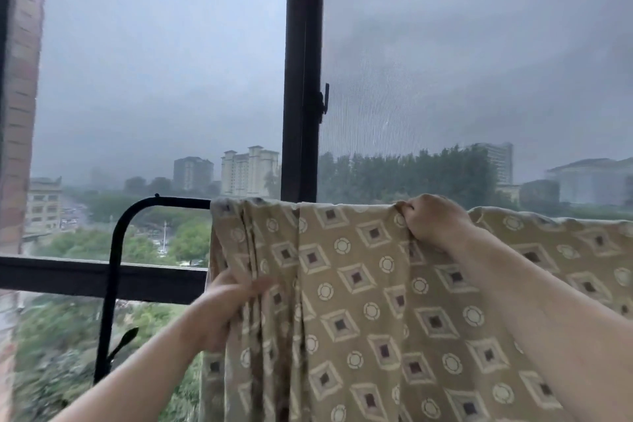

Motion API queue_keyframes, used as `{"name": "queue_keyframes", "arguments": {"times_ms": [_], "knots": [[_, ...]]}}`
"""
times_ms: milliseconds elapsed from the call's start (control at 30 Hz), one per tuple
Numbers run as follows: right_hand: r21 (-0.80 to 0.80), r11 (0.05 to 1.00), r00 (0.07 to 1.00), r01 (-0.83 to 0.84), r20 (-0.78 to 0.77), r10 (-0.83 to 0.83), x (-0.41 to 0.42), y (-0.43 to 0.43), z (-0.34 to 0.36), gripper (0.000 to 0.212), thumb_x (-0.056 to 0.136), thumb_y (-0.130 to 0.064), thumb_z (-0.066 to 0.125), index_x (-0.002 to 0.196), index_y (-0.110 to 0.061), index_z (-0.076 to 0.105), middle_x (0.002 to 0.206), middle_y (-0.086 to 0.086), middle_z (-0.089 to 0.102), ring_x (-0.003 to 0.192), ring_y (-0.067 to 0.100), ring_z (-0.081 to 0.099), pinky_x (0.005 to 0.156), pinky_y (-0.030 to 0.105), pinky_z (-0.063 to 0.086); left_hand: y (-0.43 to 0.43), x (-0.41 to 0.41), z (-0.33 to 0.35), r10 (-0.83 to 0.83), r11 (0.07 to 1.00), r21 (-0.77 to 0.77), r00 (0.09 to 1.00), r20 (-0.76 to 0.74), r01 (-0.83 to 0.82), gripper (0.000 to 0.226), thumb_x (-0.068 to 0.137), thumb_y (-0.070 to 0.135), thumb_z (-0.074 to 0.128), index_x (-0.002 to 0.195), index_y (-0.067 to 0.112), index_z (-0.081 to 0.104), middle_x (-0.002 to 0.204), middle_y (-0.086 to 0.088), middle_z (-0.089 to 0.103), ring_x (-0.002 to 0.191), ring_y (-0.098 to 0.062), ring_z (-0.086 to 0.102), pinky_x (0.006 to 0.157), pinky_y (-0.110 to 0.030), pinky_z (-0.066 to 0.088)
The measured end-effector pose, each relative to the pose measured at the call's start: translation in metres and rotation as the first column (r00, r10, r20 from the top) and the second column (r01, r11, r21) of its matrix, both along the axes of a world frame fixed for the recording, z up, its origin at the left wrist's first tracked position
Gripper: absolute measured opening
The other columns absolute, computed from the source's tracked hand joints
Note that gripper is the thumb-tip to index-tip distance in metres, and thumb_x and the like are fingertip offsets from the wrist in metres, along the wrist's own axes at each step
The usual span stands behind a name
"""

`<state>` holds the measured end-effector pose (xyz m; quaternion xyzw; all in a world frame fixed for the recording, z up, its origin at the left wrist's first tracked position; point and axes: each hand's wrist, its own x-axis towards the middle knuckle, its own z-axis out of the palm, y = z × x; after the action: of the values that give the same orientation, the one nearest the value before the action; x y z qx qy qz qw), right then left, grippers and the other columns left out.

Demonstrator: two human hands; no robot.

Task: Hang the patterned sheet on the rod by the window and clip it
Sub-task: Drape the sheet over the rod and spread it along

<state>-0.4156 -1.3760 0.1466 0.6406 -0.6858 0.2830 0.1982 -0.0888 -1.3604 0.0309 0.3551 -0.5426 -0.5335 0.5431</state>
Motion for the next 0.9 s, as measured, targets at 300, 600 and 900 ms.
{"name": "queue_keyframes", "arguments": {"times_ms": [300, 600, 900], "knots": [[0.035, 0.986, 0.983, 0.165, -0.09, -0.161, 0.064, 0.008, -0.001, 0.066, 0.09, -0.073, 0.018, 0.086, -0.029, 0.067, 0.104, 0.002, 0.07, 0.094, 0.022, 0.061, 0.084, 0.037, 0.045, -0.055, 0.031, 0.136, 0.059, 0.947, -0.313, 0.996, -0.072, -0.079, 0.01, 0.089, 0.007, 0.064, 0.096, 0.003, 0.059, 0.091, -0.019, 0.065, 0.078, -0.031, 0.069, 0.07, -0.046, 0.06], [0.18, 0.967, 0.979, 0.182, 0.06, -0.195, 0.112, 0.037, 0.022, 0.085, 0.09, -0.069, 0.007, 0.119, -0.013, 0.065, 0.136, 0.017, 0.055, 0.127, 0.028, 0.049, 0.096, 0.037, 0.036, -0.12, 0.071, 0.17, -0.233, 0.948, -0.042, 0.78, 0.581, 0.315, 0.041, 0.095, 0.039, 0.052, 0.086, 0.002, 0.067, 0.102, -0.023, 0.067, 0.089, -0.032, 0.064, 0.101, -0.047, 0.047], [-0.006, 0.972, 0.953, -0.234, -0.198, 0.228, 0.213, -0.02, 0.011, 0.019, 0.091, -0.051, 0.051, 0.096, -0.036, 0.061, 0.072, -0.018, 0.063, 0.077, 0.007, 0.059, 0.072, 0.029, 0.044, -0.116, 0.114, 0.162, 0.41, 0.864, -0.503, 0.552, 0.726, 0.02, 0.026, 0.089, 0.03, 0.062, 0.088, 0.006, 0.072, 0.068, -0.004, 0.058, 0.061, -0.018, 0.051, 0.056, -0.027, 0.041]]}}
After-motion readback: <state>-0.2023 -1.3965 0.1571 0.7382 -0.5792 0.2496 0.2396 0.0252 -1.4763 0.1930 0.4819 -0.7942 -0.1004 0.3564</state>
